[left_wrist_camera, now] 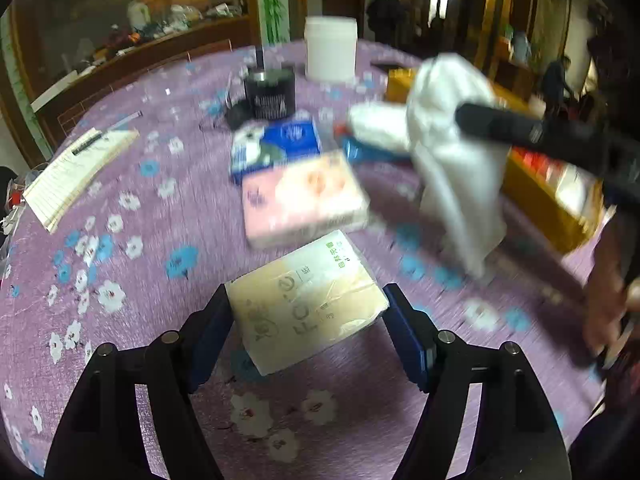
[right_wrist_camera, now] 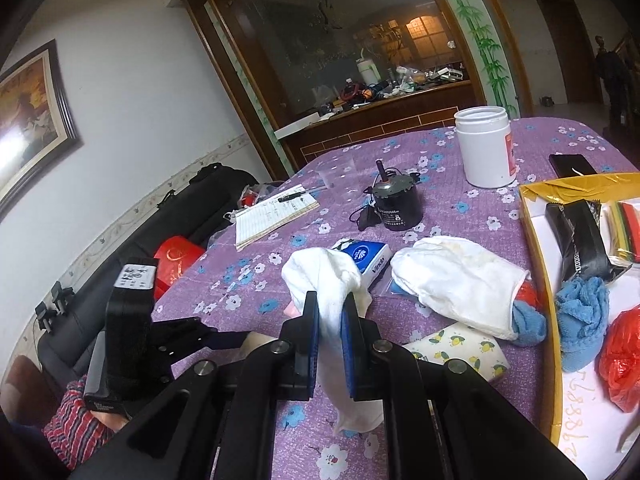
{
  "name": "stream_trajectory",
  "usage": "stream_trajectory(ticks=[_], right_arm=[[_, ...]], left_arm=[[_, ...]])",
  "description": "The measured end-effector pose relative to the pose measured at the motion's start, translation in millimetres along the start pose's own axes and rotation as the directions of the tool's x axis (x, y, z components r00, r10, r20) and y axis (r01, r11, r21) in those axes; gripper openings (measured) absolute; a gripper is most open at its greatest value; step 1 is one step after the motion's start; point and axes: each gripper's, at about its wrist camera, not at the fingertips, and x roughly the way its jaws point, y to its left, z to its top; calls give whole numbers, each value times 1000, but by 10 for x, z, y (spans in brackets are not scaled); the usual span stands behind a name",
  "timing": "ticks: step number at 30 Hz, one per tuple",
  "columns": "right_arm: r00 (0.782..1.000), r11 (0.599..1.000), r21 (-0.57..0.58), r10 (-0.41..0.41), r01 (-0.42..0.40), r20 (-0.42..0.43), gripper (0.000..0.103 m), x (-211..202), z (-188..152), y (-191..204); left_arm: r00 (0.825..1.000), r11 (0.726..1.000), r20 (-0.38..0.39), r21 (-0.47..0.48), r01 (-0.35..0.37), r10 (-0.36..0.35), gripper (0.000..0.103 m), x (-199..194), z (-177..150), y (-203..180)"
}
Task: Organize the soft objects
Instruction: 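Lift the cream tissue pack and white cloth over the white box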
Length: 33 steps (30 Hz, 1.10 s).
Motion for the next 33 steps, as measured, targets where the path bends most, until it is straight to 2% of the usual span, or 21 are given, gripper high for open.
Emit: stream_trajectory(ticks=[6,9,33], right_arm=[[1000,1000,9,-8,8,26,10,-58,11,-19],[999,1000,25,-14,13,39,11,-91,20,-51],[979,982,190,-54,16,196,11,-594,135,-512]], left_arm=[[994,999,112,-36,1,3,74,-202,162,-160],[991,1000,131,-20,1,2,74,-216,206,-284],[981,988,150,116,104,-121,74,-252,521,-1163]])
